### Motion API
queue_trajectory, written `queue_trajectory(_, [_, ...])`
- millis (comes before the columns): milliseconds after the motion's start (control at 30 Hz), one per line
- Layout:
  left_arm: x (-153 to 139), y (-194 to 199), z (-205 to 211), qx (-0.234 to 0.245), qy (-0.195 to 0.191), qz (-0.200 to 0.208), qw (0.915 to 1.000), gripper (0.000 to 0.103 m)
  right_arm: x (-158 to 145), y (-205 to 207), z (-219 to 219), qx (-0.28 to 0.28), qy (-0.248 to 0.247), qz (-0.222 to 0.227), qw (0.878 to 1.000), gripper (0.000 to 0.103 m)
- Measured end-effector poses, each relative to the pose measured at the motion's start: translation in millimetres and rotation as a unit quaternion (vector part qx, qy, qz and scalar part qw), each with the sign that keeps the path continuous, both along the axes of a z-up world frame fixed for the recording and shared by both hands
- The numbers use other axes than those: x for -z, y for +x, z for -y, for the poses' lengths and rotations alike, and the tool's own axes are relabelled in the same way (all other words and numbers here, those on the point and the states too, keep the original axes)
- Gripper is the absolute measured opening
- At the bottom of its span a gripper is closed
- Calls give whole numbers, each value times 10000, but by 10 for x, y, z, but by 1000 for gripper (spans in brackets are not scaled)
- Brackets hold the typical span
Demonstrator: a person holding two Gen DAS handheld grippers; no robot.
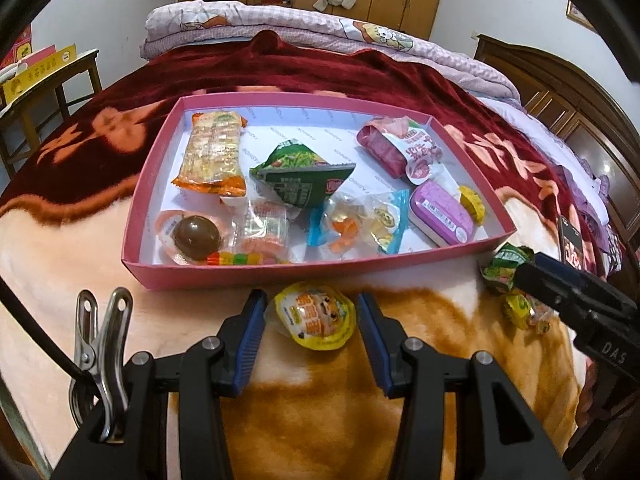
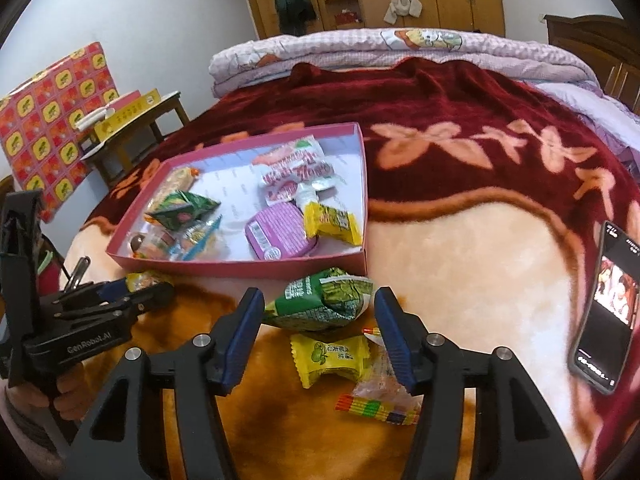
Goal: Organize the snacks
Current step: 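Grasp the round jelly cup with the left tool while the right tool grasps the green snack bag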
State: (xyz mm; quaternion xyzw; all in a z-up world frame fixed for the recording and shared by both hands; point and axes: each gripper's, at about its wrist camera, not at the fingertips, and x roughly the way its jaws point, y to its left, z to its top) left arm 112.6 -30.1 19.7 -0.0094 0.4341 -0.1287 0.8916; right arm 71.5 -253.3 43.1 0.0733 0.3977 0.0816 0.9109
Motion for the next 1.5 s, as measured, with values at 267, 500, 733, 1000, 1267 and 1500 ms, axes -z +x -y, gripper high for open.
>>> queue_trajectory(267, [27, -62, -1, -7, 164, 153, 9997, 40, 45, 118, -122, -301, -255, -49, 9992, 60])
queue_trajectory(500, [30, -80, 9, 15, 236, 188, 9995, 37, 89, 186, -127, -287, -306, -148, 9990, 62])
queue_trajectory(733, [29, -78, -10, 1, 209, 210, 9996, 34, 177, 223, -196, -328, -452, -364, 9978, 63])
queue_trajectory(1000, [2, -96, -76, -6, 138, 216, 9997, 25, 177, 143, -196, -254, -383, -319, 9984, 48])
queue_trajectory(1267, [-111, -177, -138, -14, 45, 326, 9995, 25, 116, 54, -225, -237, -242, -238, 9991, 46])
queue_trajectory(1500, [-282, -214, -253, -105, -86, 454, 9989, 25, -11, -22, -266, -277, -156, -94, 9994, 46])
